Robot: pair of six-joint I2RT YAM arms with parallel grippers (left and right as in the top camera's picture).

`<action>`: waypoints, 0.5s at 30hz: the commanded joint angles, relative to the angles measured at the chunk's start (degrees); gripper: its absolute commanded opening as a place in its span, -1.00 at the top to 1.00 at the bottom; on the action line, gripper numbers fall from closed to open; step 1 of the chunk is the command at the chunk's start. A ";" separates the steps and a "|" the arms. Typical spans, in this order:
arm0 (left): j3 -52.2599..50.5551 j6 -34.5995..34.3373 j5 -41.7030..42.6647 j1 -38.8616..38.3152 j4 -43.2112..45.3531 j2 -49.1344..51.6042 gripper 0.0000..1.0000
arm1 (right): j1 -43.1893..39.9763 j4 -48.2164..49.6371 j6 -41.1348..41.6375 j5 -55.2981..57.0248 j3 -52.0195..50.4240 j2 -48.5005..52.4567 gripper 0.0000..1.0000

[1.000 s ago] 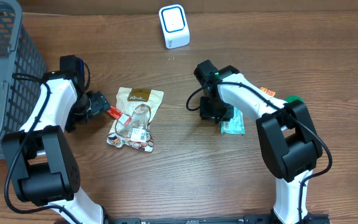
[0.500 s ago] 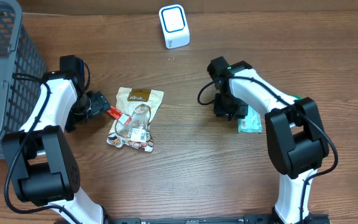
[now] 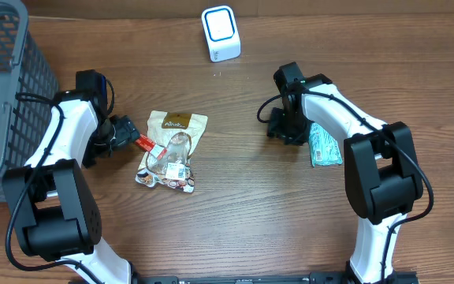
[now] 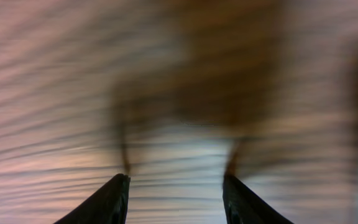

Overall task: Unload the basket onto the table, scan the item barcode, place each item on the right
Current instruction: 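Open the right gripper, release the packet and lift away, then move the right gripper left and grasp the PanTree snack bag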

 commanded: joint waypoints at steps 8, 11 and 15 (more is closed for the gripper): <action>1.07 0.83 -1.18 0.57 0.07 -0.13 -0.99 | 5.40 6.73 -0.02 -10.14 -0.66 -0.57 -0.15; 1.07 0.83 -1.18 0.57 0.07 -0.13 -1.00 | 6.54 9.42 -0.02 -10.16 -0.66 -0.57 -0.20; 1.07 0.83 -1.18 0.57 0.04 -0.13 -1.00 | 8.24 13.86 -0.66 -10.16 -0.66 -0.57 -0.17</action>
